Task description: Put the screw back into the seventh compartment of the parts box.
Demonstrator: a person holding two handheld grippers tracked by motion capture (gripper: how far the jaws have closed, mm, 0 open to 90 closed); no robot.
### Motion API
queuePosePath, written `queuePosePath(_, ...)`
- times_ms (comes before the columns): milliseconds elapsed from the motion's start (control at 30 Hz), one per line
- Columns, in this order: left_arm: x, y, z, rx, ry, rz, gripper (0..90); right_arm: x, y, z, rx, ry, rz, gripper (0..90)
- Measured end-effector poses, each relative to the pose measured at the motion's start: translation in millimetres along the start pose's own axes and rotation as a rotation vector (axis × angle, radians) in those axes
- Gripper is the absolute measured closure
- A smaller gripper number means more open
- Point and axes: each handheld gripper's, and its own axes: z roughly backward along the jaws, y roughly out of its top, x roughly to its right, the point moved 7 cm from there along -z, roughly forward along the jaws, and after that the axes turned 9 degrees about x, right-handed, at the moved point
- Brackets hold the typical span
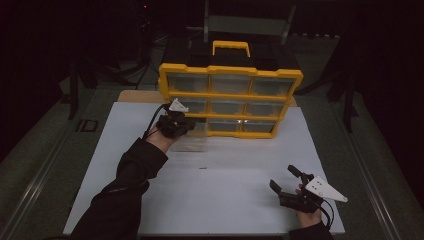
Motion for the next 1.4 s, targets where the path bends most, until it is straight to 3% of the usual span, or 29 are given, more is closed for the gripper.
queuePosePath(267, 1.2, -8.6, -9.5, -0.055, -0.009, 0.010, 86.2, 0.3, 0.1, 0.2, 0.000, 0.000, 0.000, 11.7)
queuePosePath(367, 1.3, -14.1, -14.3, -0.106, -0.014, 0.000, 86.1, 0.2, 0.2, 0.4, 0.001, 0.000, 0.000, 11.7)
queuePosePath(667, 2.1, -18.5, -20.5, -0.127, -0.012, 0.006, 86.1, 0.6, 0.2, 0.5, 0.001, 0.001, 0.001, 11.7)
queuePosePath(767, 1.2, -17.7, -20.9, -0.125, -0.005, 0.026, 83.8, 0.5, 0.1, 0.4, 0.001, 0.002, 0.001, 11.7)
queuePosePath(800, 0.8, -17.5, -20.6, -0.127, 0.000, 0.030, 75.7, 0.7, 0.0, 0.4, 0.001, 0.001, 0.000, 11.7)
queuePosePath(1067, 1.8, -9.0, -10.9, -0.080, -0.013, 0.064, 48.9, 0.7, 0.1, 0.4, 0.001, 0.001, 0.000, 11.8)
queuePosePath(1300, 6.7, -1.2, 1.9, -0.037, -0.035, 0.059, 30.1, 0.7, 0.2, 0.6, 0.001, 0.001, 0.000, 11.8)
queuePosePath(1400, 10.4, -1.8, 5.7, -0.039, -0.059, 0.051, 17.7, 0.3, 0.4, 0.6, 0.001, 0.001, 0.001, 11.7)
